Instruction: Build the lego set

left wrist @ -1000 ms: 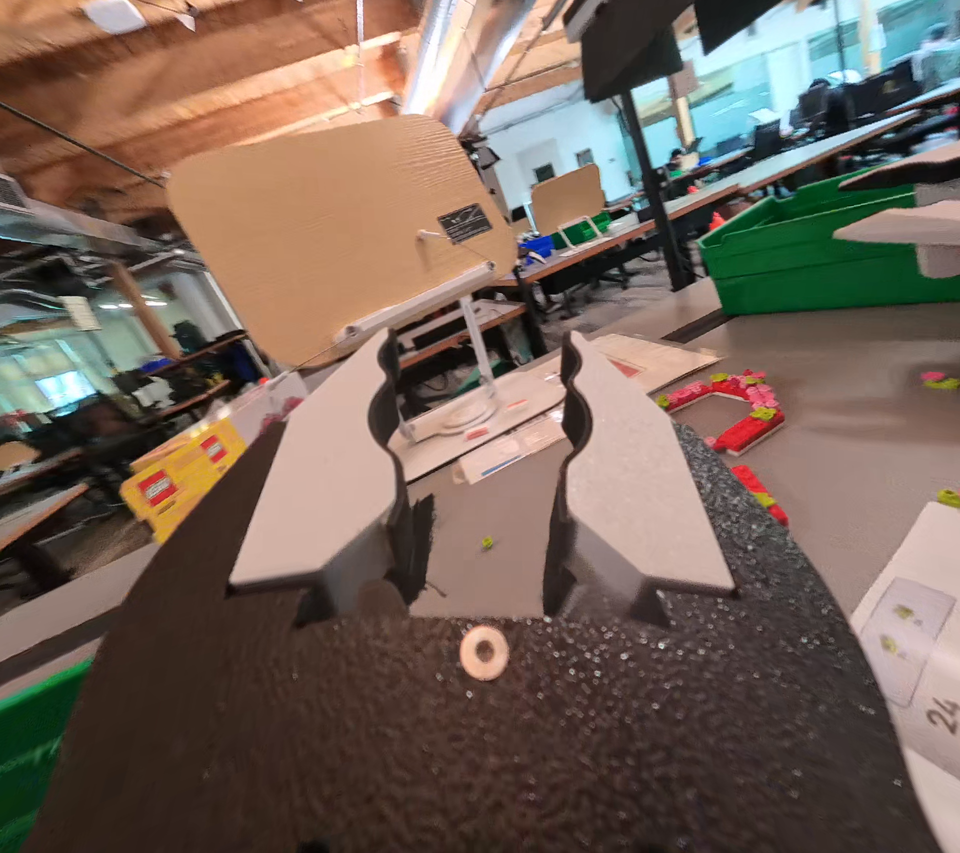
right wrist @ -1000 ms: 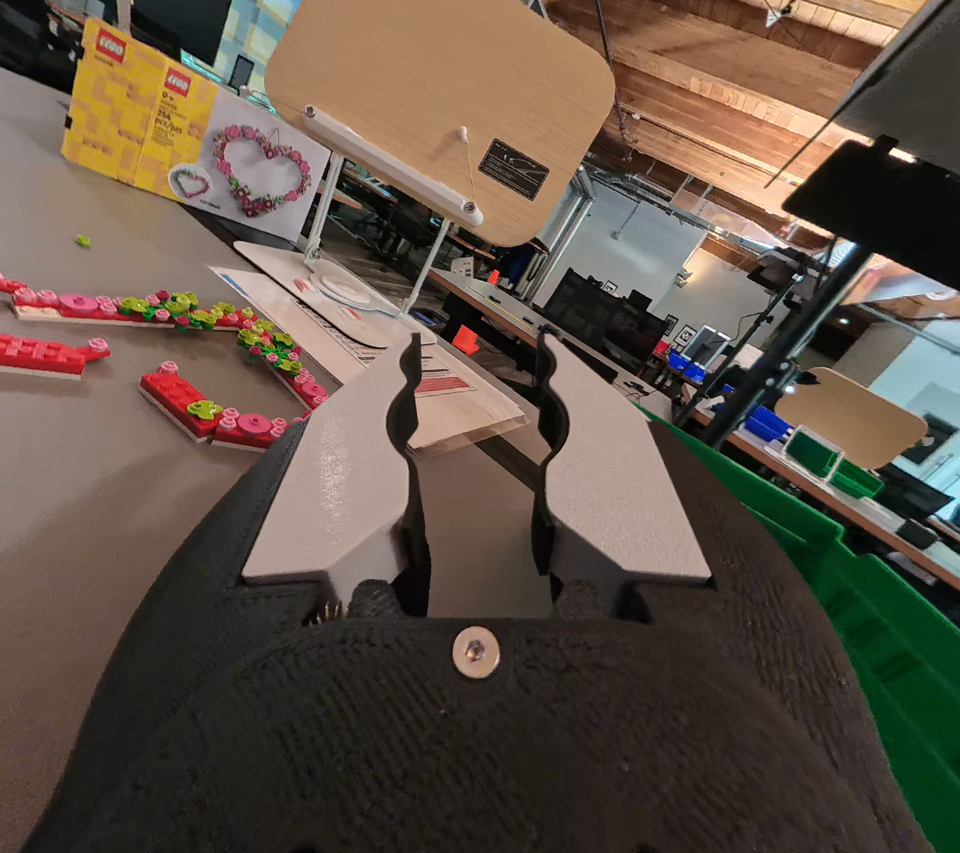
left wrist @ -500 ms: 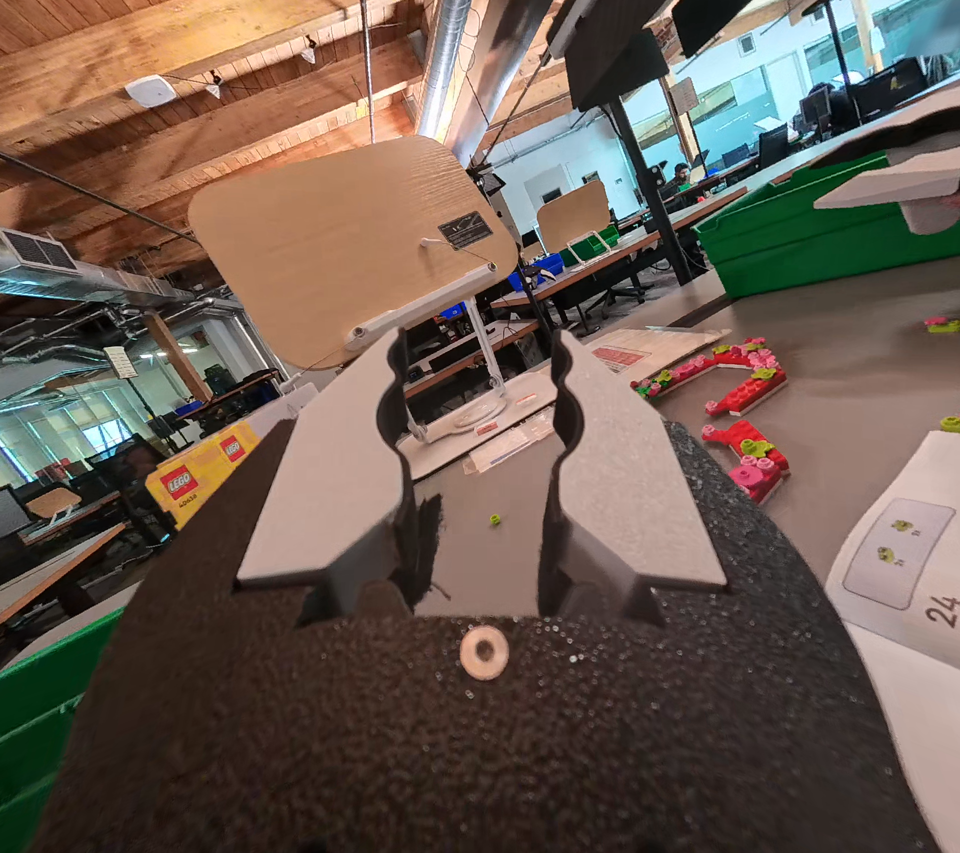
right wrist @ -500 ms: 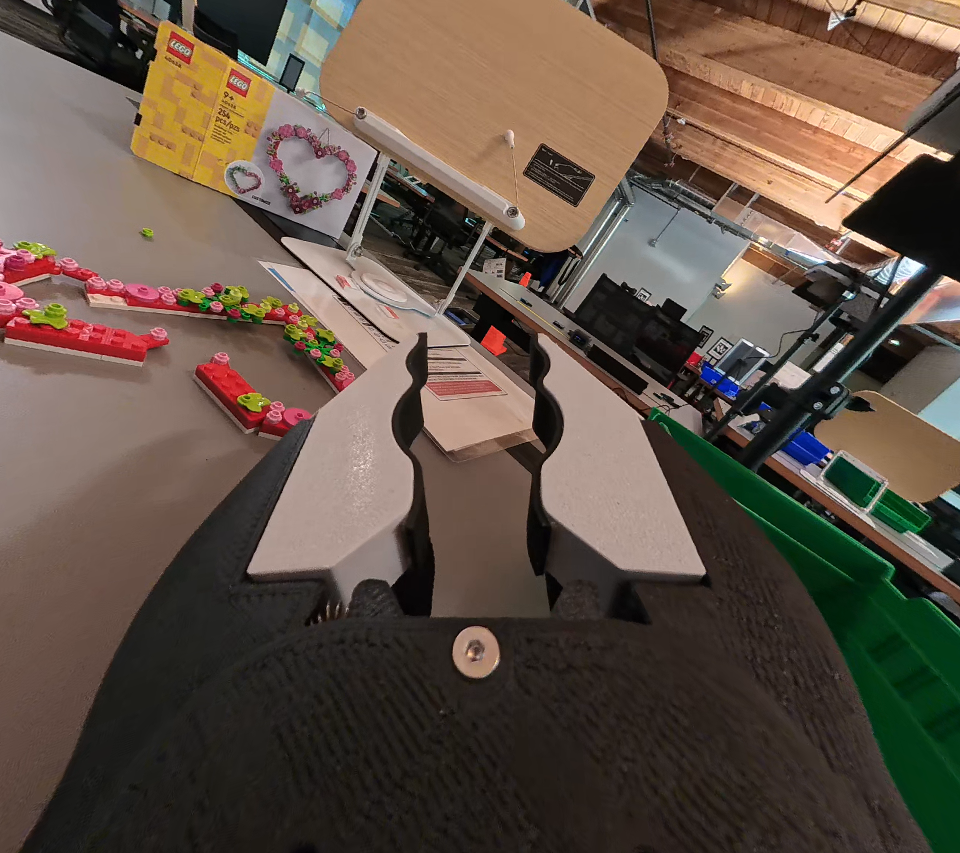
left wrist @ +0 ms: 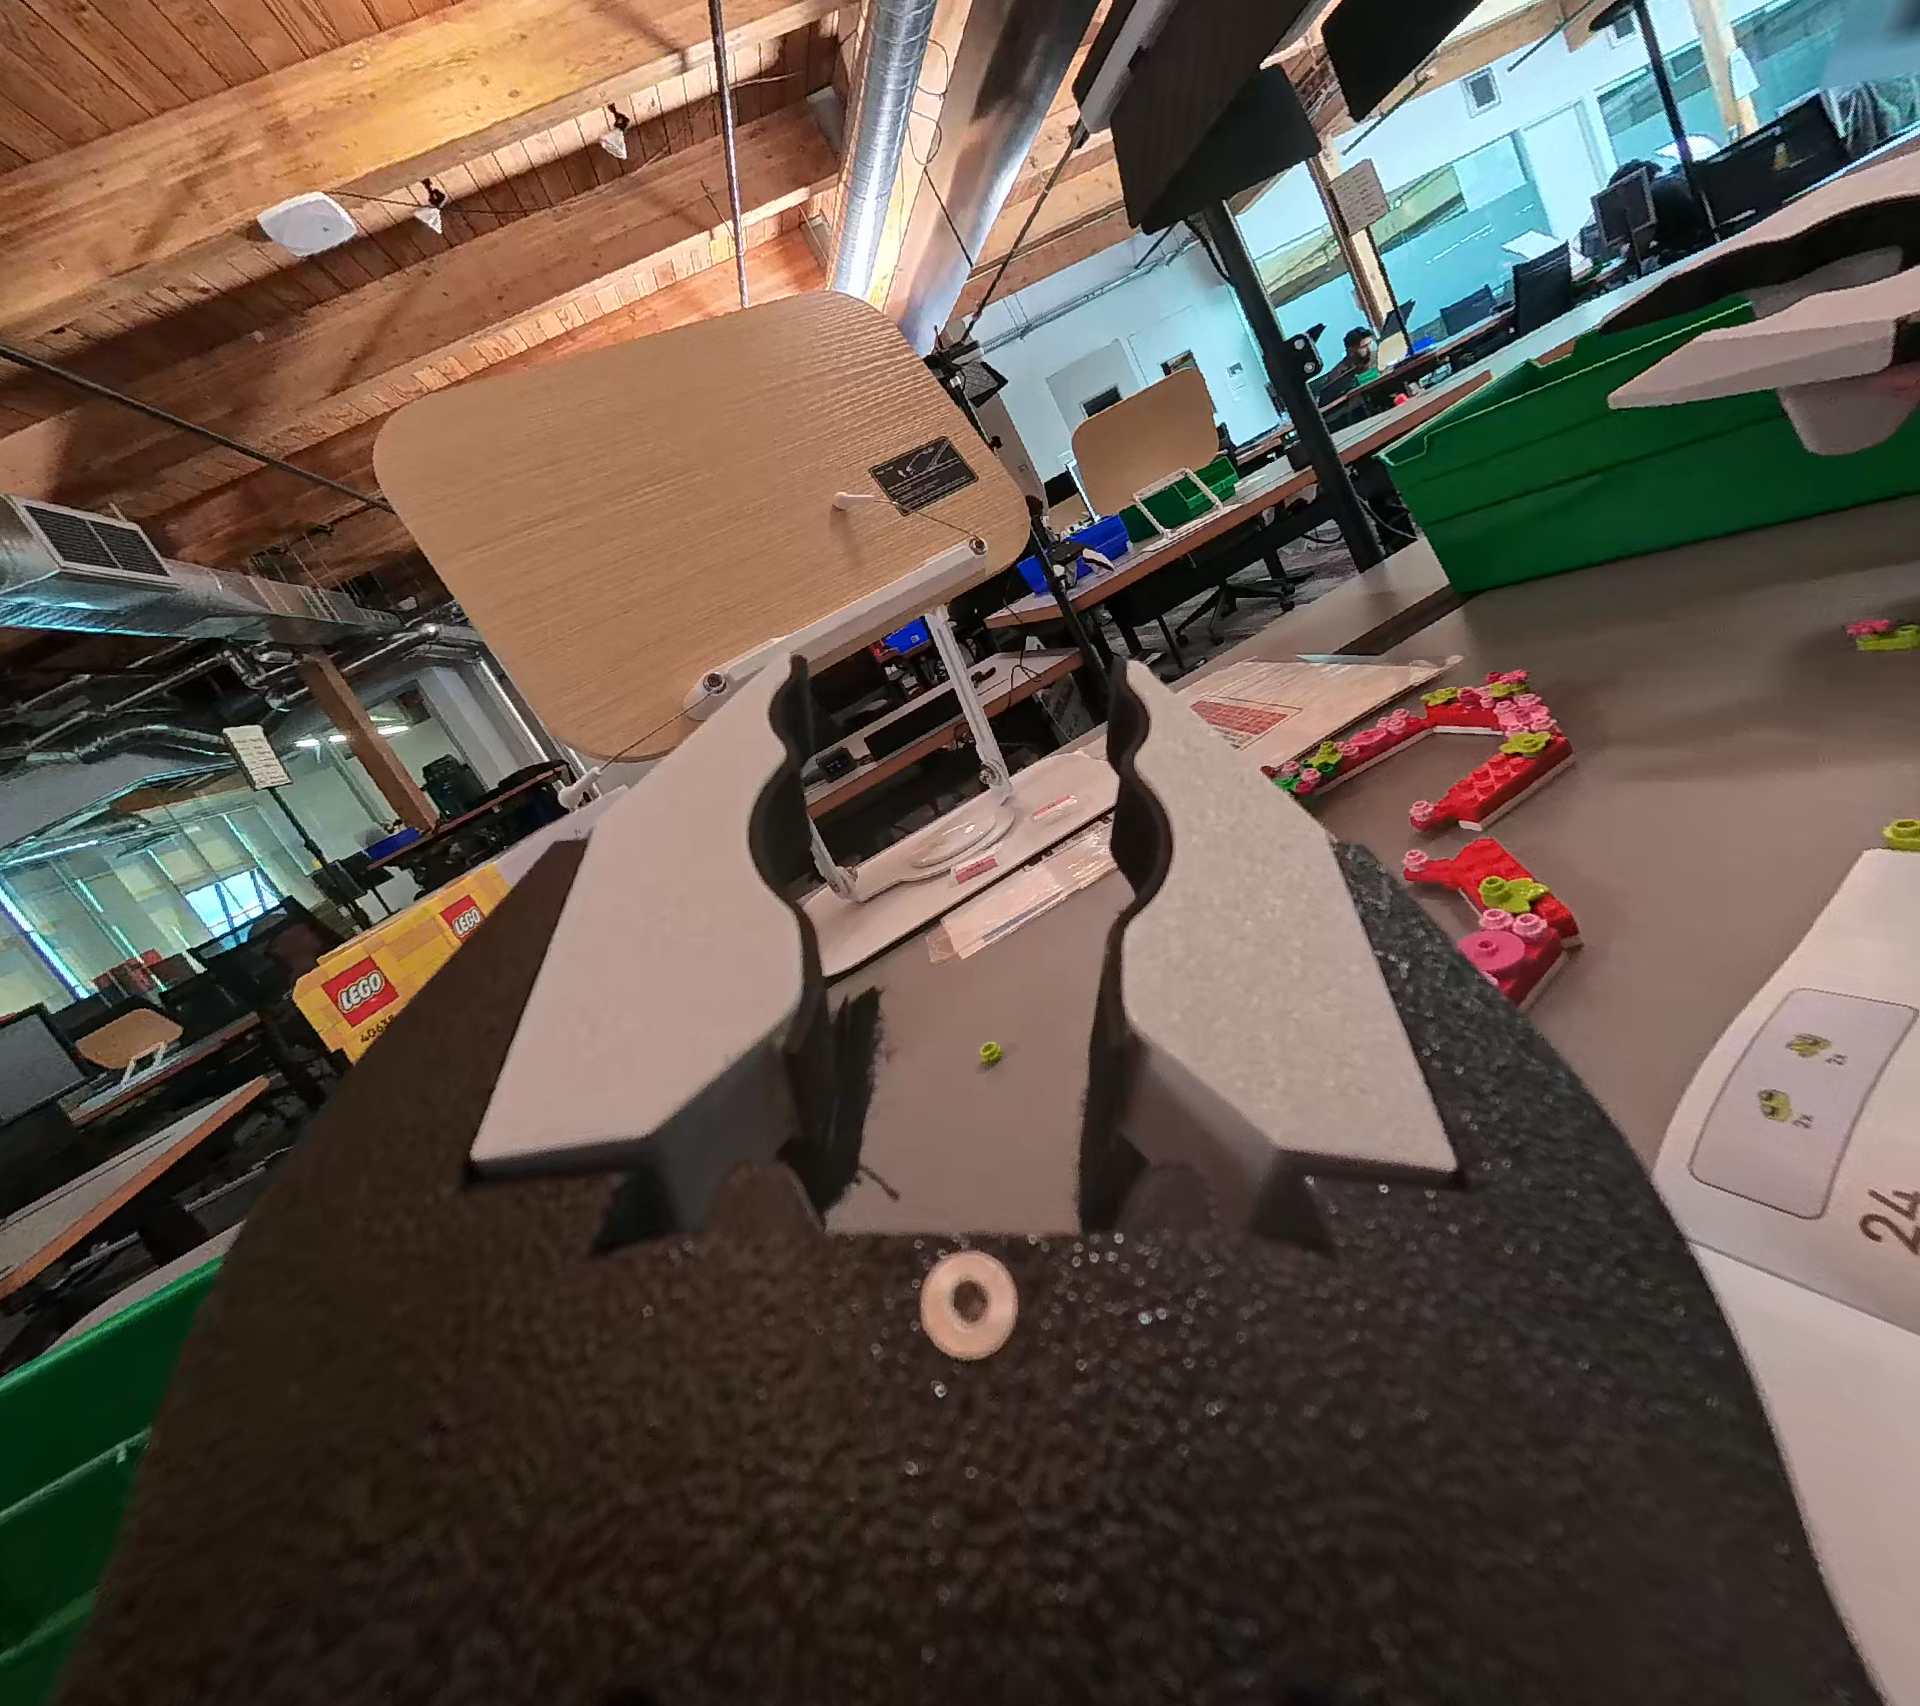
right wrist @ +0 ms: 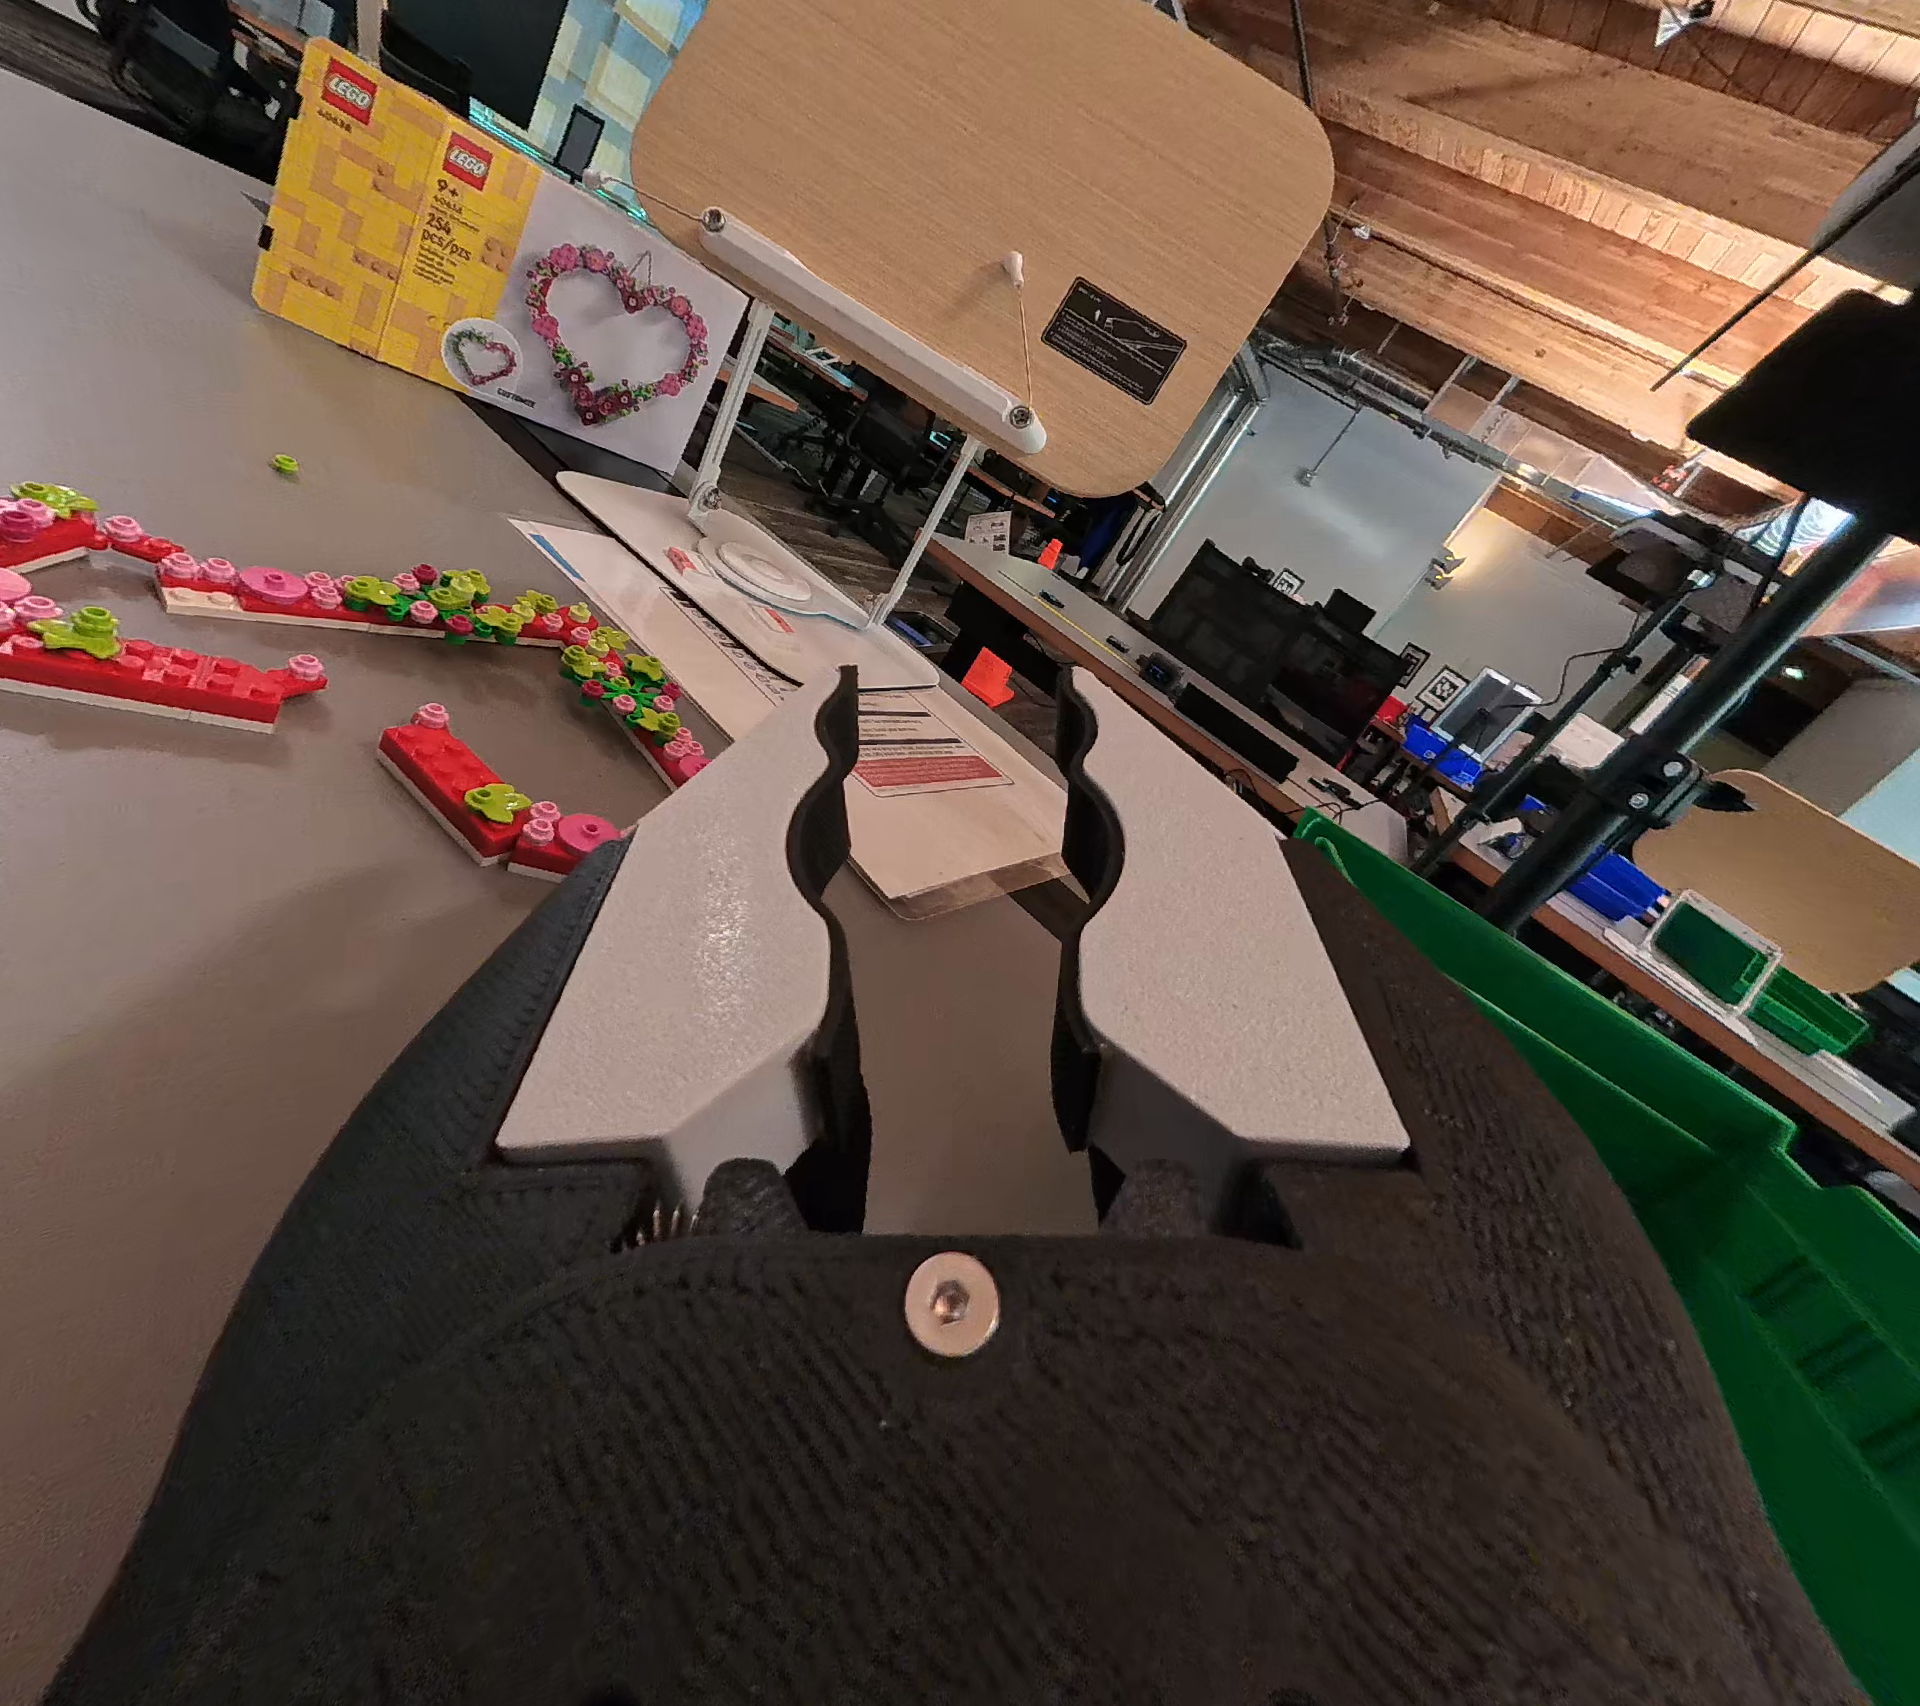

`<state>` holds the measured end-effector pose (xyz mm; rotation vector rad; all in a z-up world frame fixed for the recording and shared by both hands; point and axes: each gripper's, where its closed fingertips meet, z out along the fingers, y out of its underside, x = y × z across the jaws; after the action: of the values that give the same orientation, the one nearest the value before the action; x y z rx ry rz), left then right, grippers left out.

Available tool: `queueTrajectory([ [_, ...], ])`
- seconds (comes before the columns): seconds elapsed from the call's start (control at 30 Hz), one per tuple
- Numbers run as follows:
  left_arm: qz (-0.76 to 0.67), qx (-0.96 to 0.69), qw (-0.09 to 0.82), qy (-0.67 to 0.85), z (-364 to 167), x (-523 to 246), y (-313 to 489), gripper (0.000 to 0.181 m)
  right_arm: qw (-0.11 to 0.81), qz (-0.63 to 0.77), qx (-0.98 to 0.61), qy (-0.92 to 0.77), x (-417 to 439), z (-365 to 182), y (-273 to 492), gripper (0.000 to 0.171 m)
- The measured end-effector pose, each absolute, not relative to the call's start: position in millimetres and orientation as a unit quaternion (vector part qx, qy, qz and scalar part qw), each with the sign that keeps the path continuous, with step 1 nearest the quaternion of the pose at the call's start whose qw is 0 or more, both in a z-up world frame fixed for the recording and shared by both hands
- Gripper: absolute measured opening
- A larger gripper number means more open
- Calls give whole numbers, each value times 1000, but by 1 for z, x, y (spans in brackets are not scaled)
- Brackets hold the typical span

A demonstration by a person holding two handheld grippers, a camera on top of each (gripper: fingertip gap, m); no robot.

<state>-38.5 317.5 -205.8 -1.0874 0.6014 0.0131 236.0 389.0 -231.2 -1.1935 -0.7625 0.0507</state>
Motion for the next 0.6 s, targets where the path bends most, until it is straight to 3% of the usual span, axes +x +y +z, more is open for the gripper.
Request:
queueTrajectory([
  [0.4,7,-517,808,283,-209,-39,319,56,762,31,-549,-342,238,-230,389,36],
  [0.53,20,-518,808,279,-209,-41,320,48,761,23,-551,-341,240,-230,390,33],
  [0.6,22,-525,805,277,-211,-42,322,42,758,8,-555,-341,242,-232,392,23],
])
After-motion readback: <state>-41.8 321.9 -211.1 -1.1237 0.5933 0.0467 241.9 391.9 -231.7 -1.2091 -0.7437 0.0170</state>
